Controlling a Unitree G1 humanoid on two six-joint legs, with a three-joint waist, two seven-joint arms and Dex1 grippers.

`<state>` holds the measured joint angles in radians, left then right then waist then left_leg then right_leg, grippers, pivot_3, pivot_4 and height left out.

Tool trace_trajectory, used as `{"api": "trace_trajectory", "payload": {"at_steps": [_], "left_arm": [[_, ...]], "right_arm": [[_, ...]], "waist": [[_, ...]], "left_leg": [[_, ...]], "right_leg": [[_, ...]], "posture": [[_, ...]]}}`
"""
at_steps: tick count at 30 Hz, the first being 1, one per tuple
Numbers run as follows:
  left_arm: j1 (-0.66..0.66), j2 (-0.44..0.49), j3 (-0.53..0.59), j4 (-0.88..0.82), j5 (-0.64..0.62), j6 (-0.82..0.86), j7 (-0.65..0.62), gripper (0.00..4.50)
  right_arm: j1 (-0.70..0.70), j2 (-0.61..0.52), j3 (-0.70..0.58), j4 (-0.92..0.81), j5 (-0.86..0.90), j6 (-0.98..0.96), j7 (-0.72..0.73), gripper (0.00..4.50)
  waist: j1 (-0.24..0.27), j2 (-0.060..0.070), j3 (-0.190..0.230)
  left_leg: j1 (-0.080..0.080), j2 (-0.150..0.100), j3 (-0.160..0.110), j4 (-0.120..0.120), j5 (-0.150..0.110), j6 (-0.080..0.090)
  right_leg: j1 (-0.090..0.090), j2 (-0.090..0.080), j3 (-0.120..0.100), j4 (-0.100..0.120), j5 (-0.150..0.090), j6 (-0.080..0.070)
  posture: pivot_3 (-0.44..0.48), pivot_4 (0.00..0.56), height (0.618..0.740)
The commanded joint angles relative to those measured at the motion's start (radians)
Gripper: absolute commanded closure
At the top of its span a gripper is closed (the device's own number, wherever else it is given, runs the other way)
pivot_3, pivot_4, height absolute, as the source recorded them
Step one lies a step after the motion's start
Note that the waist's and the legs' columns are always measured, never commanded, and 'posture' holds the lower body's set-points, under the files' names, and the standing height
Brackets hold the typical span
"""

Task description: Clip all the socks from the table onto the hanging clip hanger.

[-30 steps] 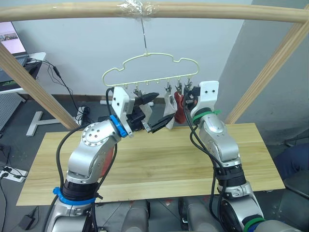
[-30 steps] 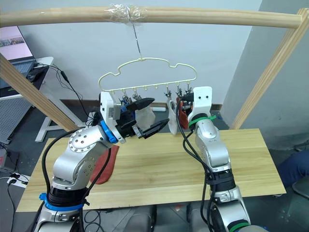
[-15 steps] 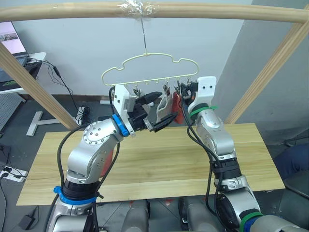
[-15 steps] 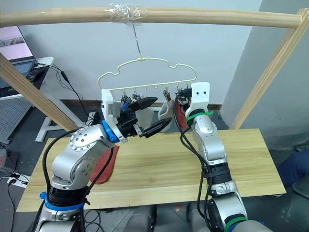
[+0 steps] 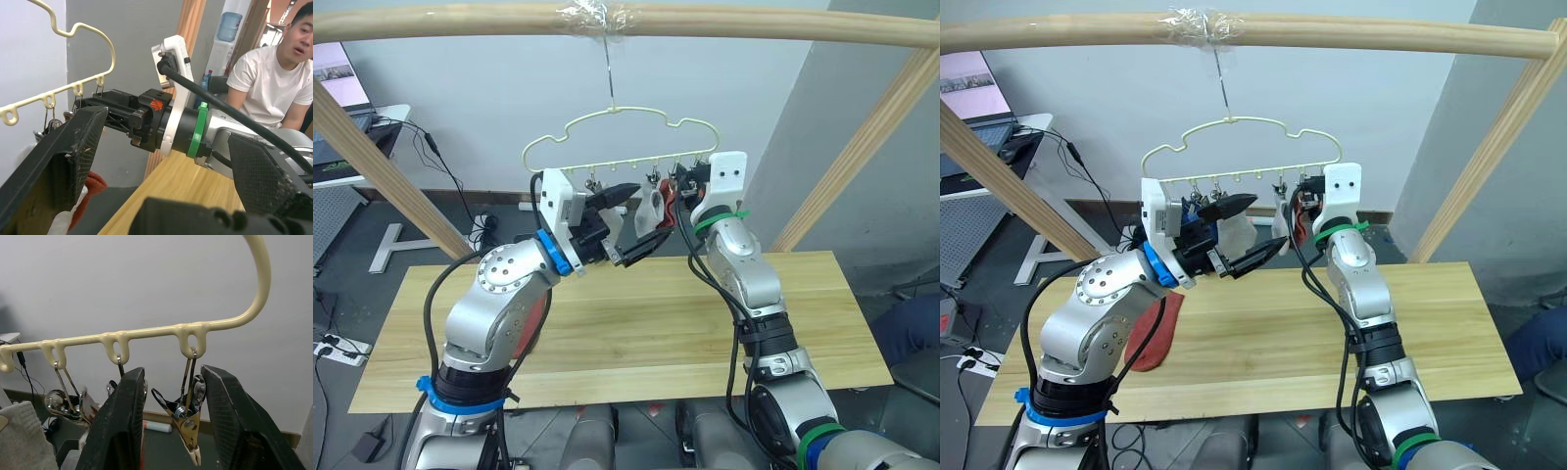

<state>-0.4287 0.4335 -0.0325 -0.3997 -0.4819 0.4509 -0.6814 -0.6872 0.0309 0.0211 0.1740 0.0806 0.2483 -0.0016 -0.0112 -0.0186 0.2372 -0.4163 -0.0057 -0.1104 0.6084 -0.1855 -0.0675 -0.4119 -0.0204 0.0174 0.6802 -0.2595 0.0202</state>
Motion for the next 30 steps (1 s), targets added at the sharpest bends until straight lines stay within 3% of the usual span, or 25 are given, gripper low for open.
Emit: {"api": "trace_trajectory", "payload": {"at_steps": [1,18,30], "left_arm": [[-0.02,0.005,0.008,-0.027,-0.002,-0.018,-0.004,0.0],[-0.013,-0.001,0.003,-0.025,0.009,-0.022,-0.004,0.0],[-0.004,-0.003,0.0,-0.019,0.027,-0.035,-0.008,0.0]], "right_arm": [[-0.025,0.003,-0.016,-0.013,-0.001,-0.027,-0.005,2.61],[-0.04,-0.002,-0.042,0.027,0.0,-0.062,-0.022,2.61],[0.059,-0.012,-0.027,-0.097,0.001,-0.131,0.019,2.61]], "waist": [[0.001,0.0,0.0],[0.005,0.0,0.0],[0.006,0.0,0.0]], "left_leg": [[0.0,0.0,0.0,0.0,0.0,0.0],[0.0,0.0,0.0,0.0,0.0,0.0],[0.0,0.0,0.0,0.0,0.0,0.0]], "right_leg": [[0.0,0.0,0.0,0.0,0.0,0.0],[0.0,0.0,0.0,0.0,0.0,0.0],[0.0,0.0,0.0,0.0,0.0,0.0]], "posture": [[0.122,0.168,0.74],[0.118,0.172,0.74],[0.113,0.179,0.74]]}}
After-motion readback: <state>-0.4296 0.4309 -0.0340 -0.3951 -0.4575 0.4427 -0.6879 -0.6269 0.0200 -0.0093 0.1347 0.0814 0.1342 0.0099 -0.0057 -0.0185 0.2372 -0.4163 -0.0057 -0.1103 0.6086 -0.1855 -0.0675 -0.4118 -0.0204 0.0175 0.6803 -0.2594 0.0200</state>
